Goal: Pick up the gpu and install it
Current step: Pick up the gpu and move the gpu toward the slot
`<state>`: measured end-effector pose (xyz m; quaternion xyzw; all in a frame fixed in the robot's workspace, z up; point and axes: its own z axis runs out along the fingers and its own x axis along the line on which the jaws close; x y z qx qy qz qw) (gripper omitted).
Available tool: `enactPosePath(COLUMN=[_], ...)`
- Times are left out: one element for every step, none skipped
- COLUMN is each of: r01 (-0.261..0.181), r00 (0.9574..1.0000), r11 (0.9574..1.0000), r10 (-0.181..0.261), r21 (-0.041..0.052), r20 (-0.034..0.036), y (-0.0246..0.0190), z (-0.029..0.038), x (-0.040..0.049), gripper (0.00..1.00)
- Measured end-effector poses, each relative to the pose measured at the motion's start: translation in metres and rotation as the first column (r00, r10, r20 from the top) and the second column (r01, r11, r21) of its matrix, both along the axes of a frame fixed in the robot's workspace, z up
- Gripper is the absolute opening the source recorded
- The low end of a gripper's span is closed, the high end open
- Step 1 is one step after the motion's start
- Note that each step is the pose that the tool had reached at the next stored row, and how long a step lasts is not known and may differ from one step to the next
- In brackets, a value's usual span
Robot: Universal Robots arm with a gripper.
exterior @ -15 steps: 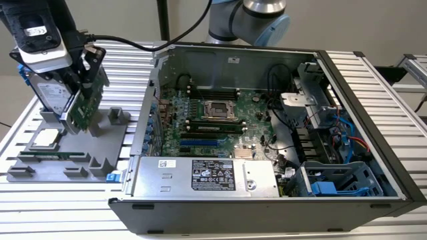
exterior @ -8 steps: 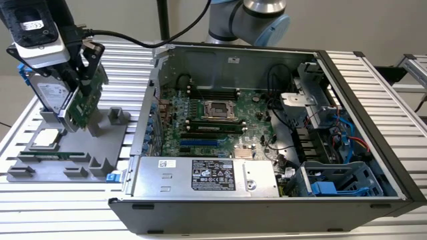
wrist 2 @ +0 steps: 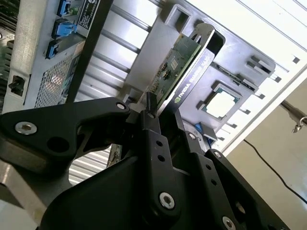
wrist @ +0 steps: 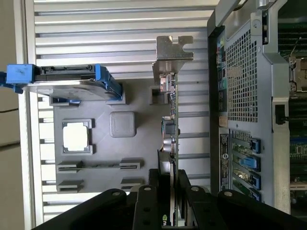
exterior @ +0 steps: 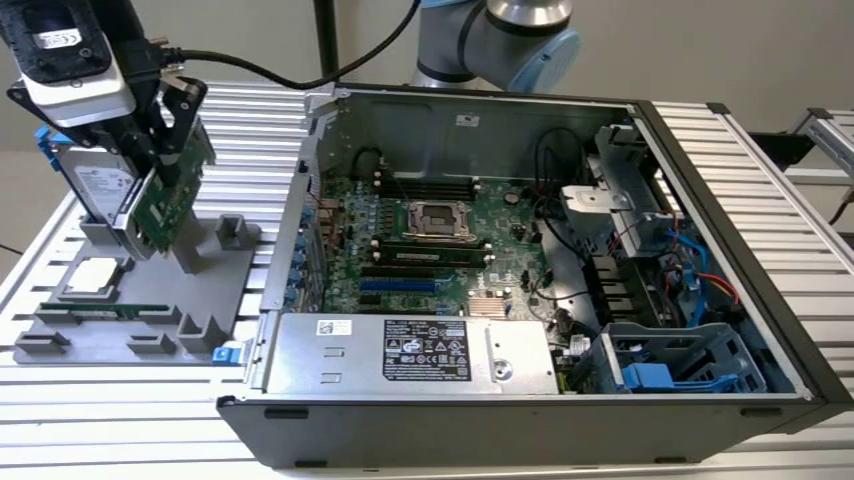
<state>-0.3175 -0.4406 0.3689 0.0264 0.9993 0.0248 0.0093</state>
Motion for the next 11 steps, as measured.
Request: enactPosePath(r01=[0.000, 0.000, 0.000, 0.000, 0.000, 0.000, 0.000, 0.000, 0.000, 0.000, 0.000], r00=[1.0000, 1.0000, 1.0000, 1.0000, 1.0000, 1.0000, 1.0000, 1.0000, 1.0000, 1.0000, 1.0000], r11=[1.0000, 1.0000, 1.0000, 1.0000, 1.0000, 1.0000, 1.0000, 1.0000, 1.0000, 1.0000, 1.0000], r10=[0.000, 0.000, 0.000, 0.000, 0.000, 0.000, 0.000, 0.000, 0.000, 0.000, 0.000], r21=[0.0000, 0.0001, 0.0000, 0.0001, 0.0001, 0.0000, 0.0000, 0.0000, 0.0001, 0.0000, 0.0001], r20=[0.0001, 0.0001, 0.0000, 0.0001, 0.0001, 0.0001, 0.0001, 0.0000, 0.0001, 0.0001, 0.0001], y=[0.0000, 0.0000, 0.0000, 0.0000, 0.0000, 0.0000, 0.0000, 0.0000, 0.0000, 0.0000, 0.0000], z=[0.0007, 0.0015, 0.0022, 0.0029, 0.0037, 0.0044, 0.0052, 0.0061, 0.0069, 0.0077, 0.0086], x=[0.0000, 0.0000, 0.0000, 0.0000, 0.0000, 0.0000, 0.0000, 0.0000, 0.0000, 0.0000, 0.0000], gripper=[0.00, 0.00, 0.00, 0.00, 0.00, 0.00, 0.00, 0.00, 0.00, 0.00, 0.00])
